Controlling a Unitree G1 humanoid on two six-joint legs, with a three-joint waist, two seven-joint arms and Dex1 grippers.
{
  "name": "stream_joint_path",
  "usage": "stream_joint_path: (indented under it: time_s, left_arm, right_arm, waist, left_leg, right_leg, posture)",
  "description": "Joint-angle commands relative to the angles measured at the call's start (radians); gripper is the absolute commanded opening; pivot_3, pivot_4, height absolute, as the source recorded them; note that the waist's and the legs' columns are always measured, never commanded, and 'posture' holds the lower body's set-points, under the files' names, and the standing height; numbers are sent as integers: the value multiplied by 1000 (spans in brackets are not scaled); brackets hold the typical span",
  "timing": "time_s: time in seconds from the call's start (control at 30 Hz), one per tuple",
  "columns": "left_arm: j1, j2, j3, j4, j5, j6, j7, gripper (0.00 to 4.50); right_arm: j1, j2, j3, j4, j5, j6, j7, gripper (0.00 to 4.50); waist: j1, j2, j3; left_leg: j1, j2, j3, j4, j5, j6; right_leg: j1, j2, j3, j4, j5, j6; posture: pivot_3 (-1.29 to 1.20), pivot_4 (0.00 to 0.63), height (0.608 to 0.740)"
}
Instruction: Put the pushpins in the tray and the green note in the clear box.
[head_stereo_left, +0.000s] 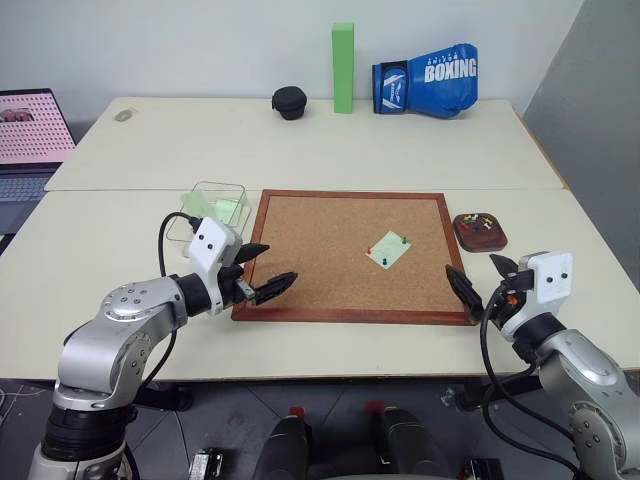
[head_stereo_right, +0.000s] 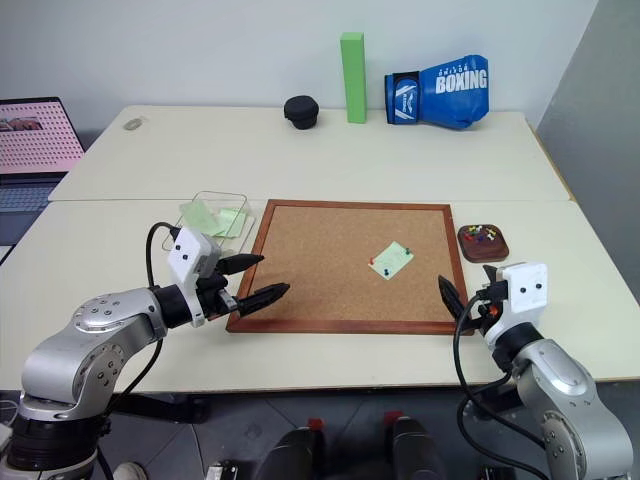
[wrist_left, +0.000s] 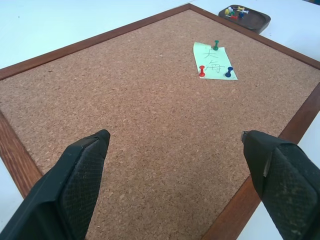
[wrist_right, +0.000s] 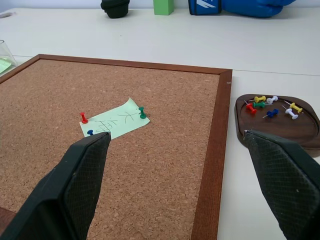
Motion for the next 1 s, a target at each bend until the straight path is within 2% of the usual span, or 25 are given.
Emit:
stream_joint_path:
  time_s: [0.03, 0.13, 0.23, 0.27, 0.4, 0.47, 0.67, 1.0]
  left_arm:
    - [-32, 5, -20, -1, 1, -36, -20, 4459]
    - [-76, -15, -69, 54, 20, -64, -38, 4459]
    - [-138, -54, -147, 135, 57, -120, -67, 4459]
    - [-155, -68, -157, 162, 65, -135, -68, 4111]
    - [-235, -125, -217, 315, 126, -232, -97, 3436]
    - [-272, -164, -237, 382, 146, -278, -101, 2997]
    - [-354, -234, -281, 570, 219, -416, -142, 1862]
    - [-356, -304, -277, 614, 235, -460, -157, 13]
  right_arm:
    - [-11, -26, 35, -44, 53, -12, 83, 4500]
    - [-57, -33, 76, -12, 62, -30, 131, 4500]
    - [-140, -35, 131, 82, 2, -64, 144, 4500]
    - [-162, -32, 140, 107, -11, -71, 143, 4500]
    - [-250, -39, 190, 235, -120, -100, 111, 4500]
    - [-291, -13, 194, 276, -125, -99, 99, 4500]
    - [-417, 45, 243, 415, -189, -130, 89, 4500]
    - [-472, 92, 263, 538, -252, -199, 102, 4500]
  waist:
    - [0, 0, 0]
    - [0, 0, 0]
    - [0, 0, 0]
    - [0, 0, 0]
    - [0, 0, 0]
    - [0, 0, 0]
    - [-1, 0, 0]
    - [-1, 0, 0]
  left_leg:
    - [0, 0, 0, 0, 0, 0]
    - [0, 0, 0, 0, 0, 0]
    - [1, 0, 0, 1, 0, 0]
    - [1, 0, 0, 1, 0, 0]
    - [2, -1, 0, 1, 0, 0]
    - [2, -1, 0, 0, 0, 0]
    - [-1, -1, 0, 0, 0, 0]
    - [-1, -2, 0, 1, 0, 0]
  right_leg:
    - [0, 0, 0, 0, 0, 0]
    - [0, 0, 0, 0, 0, 0]
    - [1, 0, 0, 0, 0, 0]
    - [1, 0, 0, 0, 0, 0]
    - [3, 0, 0, -1, 0, 0]
    - [2, 0, 0, 0, 3, 5]
    - [0, 0, 0, 0, 4, 6]
    - [0, 0, 0, 1, 4, 6]
  posture:
    - [0, 150, 740]
    - [0, 150, 740]
    - [0, 150, 740]
    - [0, 150, 740]
    - [0, 150, 740]
    - [0, 150, 740]
    - [0, 150, 740]
    - [0, 150, 740]
